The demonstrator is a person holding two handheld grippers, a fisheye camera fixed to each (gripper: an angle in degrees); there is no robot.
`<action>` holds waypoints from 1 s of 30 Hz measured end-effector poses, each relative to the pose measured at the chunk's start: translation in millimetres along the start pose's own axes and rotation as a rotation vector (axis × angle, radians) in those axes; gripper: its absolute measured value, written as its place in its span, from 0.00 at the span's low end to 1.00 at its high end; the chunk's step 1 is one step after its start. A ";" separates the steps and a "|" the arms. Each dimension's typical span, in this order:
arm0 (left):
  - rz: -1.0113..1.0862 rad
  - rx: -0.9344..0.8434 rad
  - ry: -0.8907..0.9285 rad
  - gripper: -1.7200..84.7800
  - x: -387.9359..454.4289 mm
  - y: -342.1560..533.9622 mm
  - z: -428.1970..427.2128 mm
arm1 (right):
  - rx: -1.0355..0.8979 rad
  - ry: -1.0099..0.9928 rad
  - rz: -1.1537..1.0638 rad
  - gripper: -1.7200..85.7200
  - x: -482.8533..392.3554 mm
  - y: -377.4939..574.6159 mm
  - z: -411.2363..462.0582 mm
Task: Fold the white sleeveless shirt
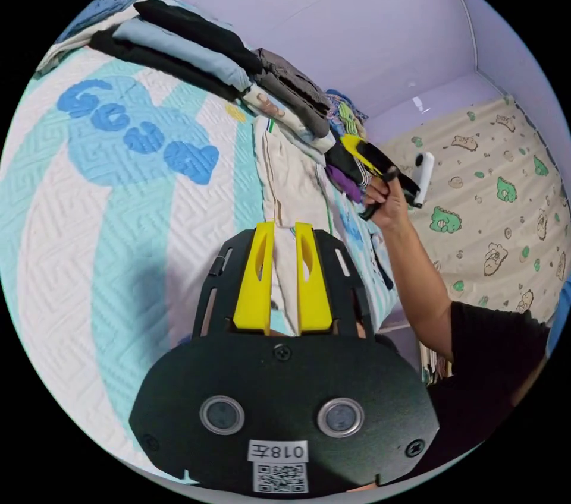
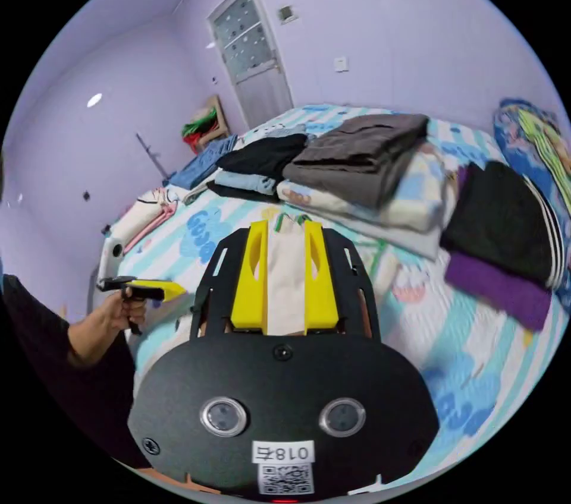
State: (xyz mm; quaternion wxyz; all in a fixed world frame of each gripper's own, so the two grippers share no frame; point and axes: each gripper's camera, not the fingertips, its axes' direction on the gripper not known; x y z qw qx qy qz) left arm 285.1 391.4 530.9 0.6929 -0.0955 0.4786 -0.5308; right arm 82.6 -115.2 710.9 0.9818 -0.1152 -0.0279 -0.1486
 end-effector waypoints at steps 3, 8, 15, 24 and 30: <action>-0.002 -0.067 -0.032 0.09 13.9 34.6 -15.6 | -0.045 -0.038 0.125 0.12 29.0 77.2 -56.2; -0.055 -0.137 -0.011 0.09 39.1 99.4 -32.3 | -0.159 -0.153 0.382 0.15 41.8 219.6 -112.6; 0.059 -0.364 -0.058 0.10 100.0 180.3 -27.6 | -0.394 -0.345 0.337 0.17 15.1 314.0 -128.1; 0.284 -0.668 -0.271 0.12 161.7 248.6 39.3 | -0.565 -0.278 0.283 0.19 2.2 386.4 -113.4; 0.374 -0.606 -0.364 0.13 186.6 273.9 66.7 | -0.578 -0.269 0.232 0.19 8.2 409.8 -102.6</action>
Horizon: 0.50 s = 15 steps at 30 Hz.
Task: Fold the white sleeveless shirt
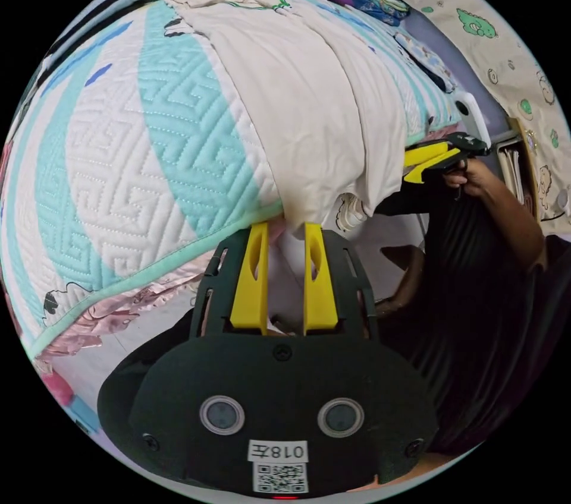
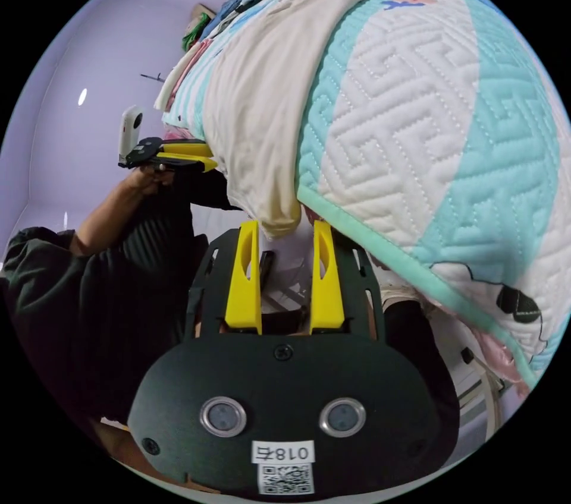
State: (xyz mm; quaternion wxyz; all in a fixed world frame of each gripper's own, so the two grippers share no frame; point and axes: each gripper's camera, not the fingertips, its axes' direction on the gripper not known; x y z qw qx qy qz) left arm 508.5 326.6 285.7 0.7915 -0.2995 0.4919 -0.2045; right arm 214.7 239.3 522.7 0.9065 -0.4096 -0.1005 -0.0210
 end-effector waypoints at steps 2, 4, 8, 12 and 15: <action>0.014 -0.013 0.015 0.13 7.6 1.9 -0.4 | 0.014 -0.026 -0.003 0.19 5.6 4.8 -0.9; 0.020 -0.018 0.074 0.13 12.8 4.5 4.1 | 0.016 -0.044 -0.009 0.19 9.6 9.3 -0.3; 0.028 -0.078 0.119 0.13 19.6 -1.7 21.7 | 0.000 -0.113 -0.019 0.20 16.1 17.4 -0.6; 0.014 -0.015 0.079 0.15 22.2 -11.8 34.3 | -0.020 -0.089 -0.045 0.20 14.1 22.7 2.7; 0.064 -0.029 0.119 0.14 29.4 -19.9 52.4 | -0.034 -0.117 -0.051 0.20 14.5 24.3 7.4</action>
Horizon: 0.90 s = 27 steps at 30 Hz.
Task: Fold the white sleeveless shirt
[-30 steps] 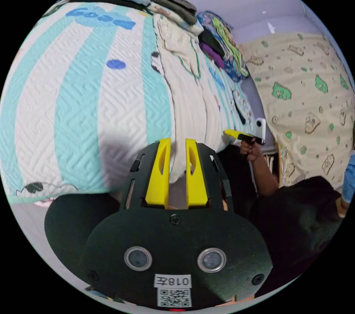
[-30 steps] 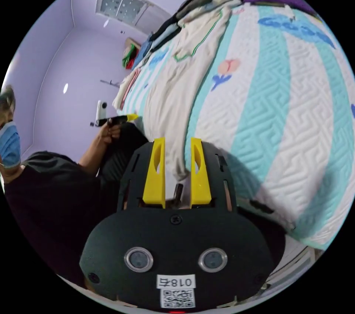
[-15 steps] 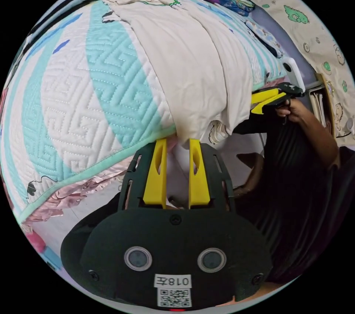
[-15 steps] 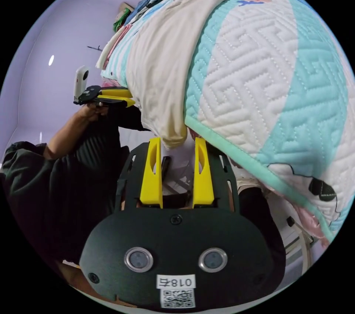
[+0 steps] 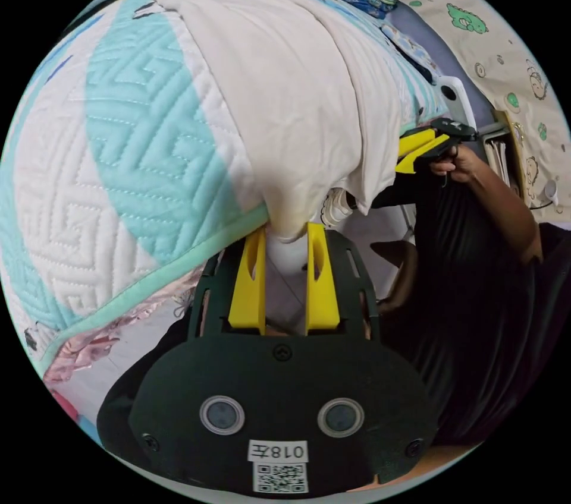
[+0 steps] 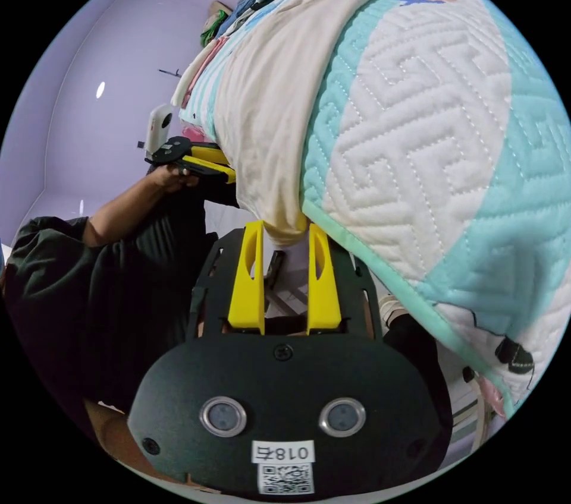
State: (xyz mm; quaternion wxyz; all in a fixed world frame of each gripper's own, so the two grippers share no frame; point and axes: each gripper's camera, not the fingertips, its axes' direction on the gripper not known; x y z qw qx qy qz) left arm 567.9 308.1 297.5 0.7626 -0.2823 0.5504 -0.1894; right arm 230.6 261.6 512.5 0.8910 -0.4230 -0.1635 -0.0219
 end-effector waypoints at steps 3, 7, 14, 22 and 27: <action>0.028 -0.041 -0.007 0.11 4.2 -10.1 8.5 | -0.067 0.023 -0.032 0.20 -7.4 -3.6 12.1; -0.025 -0.050 0.087 0.04 -10.0 -7.5 5.0 | -0.088 0.077 -0.023 0.19 -11.1 -0.3 13.2; 0.018 -0.014 0.225 0.02 -12.6 8.5 -25.2 | -0.015 0.003 -0.081 0.19 -45.1 21.0 -11.2; 0.127 0.177 0.340 0.01 -21.1 26.9 -96.0 | 0.248 -0.042 -0.161 0.18 -106.9 54.4 -81.6; 0.171 0.205 0.369 0.01 -22.0 28.7 -115.8 | 0.291 -0.010 -0.186 0.16 -139.9 60.2 -109.5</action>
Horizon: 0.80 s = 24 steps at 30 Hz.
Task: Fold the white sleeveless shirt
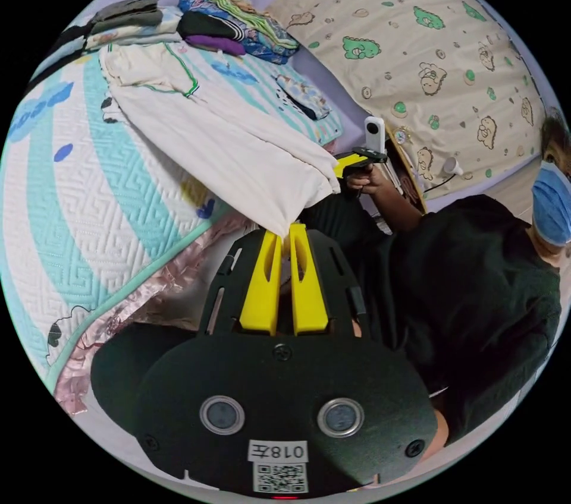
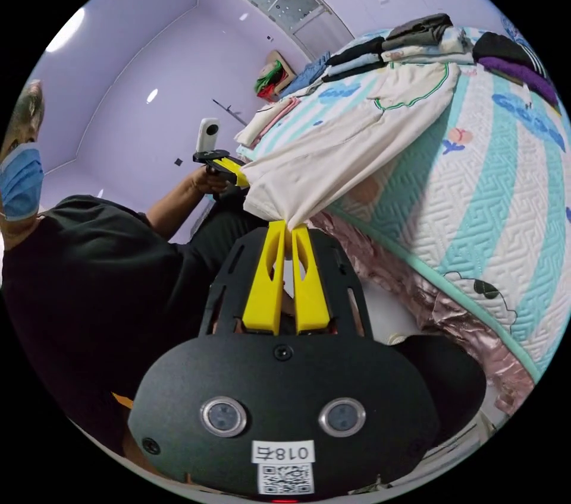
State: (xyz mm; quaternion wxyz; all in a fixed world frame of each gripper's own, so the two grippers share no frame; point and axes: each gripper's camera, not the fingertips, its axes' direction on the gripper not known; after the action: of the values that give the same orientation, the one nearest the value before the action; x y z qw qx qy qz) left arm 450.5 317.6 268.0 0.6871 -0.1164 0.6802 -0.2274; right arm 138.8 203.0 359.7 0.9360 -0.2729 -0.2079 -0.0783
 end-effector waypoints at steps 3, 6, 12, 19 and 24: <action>-0.048 -0.019 0.037 0.01 -5.5 8.8 6.7 | -0.036 0.011 0.014 0.15 -14.0 -2.7 -5.6; -0.071 -0.026 0.099 0.01 -6.8 27.8 13.3 | -0.067 -0.026 0.045 0.14 -26.2 1.7 -12.9; -0.125 0.041 0.223 0.01 -35.2 36.4 6.8 | -0.058 -0.144 0.138 0.11 -28.7 -15.1 -36.2; -0.065 0.181 0.212 0.01 -154.7 -94.4 -74.4 | 0.033 -0.149 0.082 0.06 29.7 -174.8 -91.5; -0.166 0.251 0.243 0.01 -299.1 -203.0 -107.9 | 0.040 -0.148 0.168 0.03 124.1 -314.5 -106.6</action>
State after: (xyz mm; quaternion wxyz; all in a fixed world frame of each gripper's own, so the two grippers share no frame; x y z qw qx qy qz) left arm 321.3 298.1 621.9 0.5880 -0.0570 0.7125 -0.3786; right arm 205.8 -122.8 482.2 0.9266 -0.2758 -0.2545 0.0248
